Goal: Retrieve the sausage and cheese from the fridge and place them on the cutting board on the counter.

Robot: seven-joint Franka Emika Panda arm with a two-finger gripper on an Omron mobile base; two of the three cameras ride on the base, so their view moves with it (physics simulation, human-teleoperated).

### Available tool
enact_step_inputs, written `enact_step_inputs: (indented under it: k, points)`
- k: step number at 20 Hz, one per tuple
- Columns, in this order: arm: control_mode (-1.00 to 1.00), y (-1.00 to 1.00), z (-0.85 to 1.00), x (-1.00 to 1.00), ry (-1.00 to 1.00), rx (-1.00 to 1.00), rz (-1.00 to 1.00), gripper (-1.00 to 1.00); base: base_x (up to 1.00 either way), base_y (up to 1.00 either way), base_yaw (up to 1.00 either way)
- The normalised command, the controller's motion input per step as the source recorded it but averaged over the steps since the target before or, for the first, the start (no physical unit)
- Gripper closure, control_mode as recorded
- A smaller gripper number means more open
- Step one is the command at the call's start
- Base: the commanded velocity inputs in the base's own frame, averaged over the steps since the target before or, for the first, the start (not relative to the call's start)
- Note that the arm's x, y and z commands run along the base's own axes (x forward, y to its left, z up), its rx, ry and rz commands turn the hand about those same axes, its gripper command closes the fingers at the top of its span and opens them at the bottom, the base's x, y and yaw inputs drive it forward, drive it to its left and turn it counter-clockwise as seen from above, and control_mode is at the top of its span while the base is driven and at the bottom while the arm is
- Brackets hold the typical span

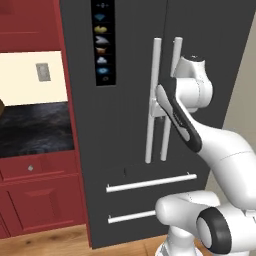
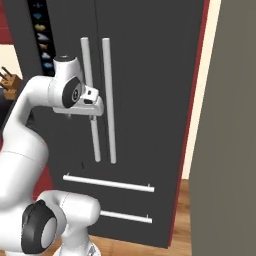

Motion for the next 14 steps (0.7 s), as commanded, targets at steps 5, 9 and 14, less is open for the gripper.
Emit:
enact_step_inputs:
  k: [5, 9, 14]
  points:
    - [1.00, 0.00, 0.00, 0.00, 0.00, 0.00, 0.00, -1.00, -0.21, -0.27, -0.01]
    - [1.00, 0.00, 0.00, 0.00, 0.00, 0.00, 0.00, -1.00, -0.15, -0.01, 0.00]
    - [1.00, 0.00, 0.00, 0.00, 0.00, 0.00, 0.00, -1.00, -0.04, 0.00, 0.00]
